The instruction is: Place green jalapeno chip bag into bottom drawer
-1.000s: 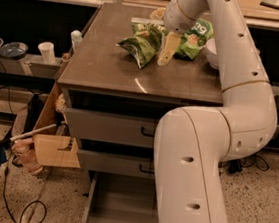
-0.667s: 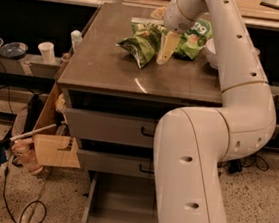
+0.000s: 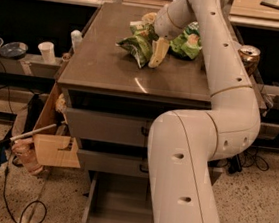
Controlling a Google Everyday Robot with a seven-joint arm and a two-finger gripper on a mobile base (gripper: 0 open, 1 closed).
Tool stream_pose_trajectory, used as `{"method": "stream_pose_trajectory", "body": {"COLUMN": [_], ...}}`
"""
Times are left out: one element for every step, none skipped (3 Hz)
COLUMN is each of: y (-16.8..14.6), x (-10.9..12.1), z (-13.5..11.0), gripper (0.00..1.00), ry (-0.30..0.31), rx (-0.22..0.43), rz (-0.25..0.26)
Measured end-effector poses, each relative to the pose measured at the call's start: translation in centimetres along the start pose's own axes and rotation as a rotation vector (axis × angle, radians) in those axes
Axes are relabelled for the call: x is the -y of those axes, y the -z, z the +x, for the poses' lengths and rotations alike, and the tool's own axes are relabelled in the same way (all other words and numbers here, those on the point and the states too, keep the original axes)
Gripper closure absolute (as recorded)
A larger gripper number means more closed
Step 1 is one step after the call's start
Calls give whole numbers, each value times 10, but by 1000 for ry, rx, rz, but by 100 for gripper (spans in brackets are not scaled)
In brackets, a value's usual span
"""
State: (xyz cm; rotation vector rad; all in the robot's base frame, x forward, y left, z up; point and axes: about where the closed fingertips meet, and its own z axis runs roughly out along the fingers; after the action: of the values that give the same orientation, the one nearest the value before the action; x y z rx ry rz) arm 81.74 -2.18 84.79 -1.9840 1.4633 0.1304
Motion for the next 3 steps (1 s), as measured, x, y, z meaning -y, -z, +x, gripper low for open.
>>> {"method": "stream_pose_trajectory", "body": {"y": [-3,-3,-3], "x": [0,0,0], "z": [0,0,0], "gripper": [3,26,50], "ry": [3,3,3], "rx": [3,3,3], "rz": [0,0,0]}}
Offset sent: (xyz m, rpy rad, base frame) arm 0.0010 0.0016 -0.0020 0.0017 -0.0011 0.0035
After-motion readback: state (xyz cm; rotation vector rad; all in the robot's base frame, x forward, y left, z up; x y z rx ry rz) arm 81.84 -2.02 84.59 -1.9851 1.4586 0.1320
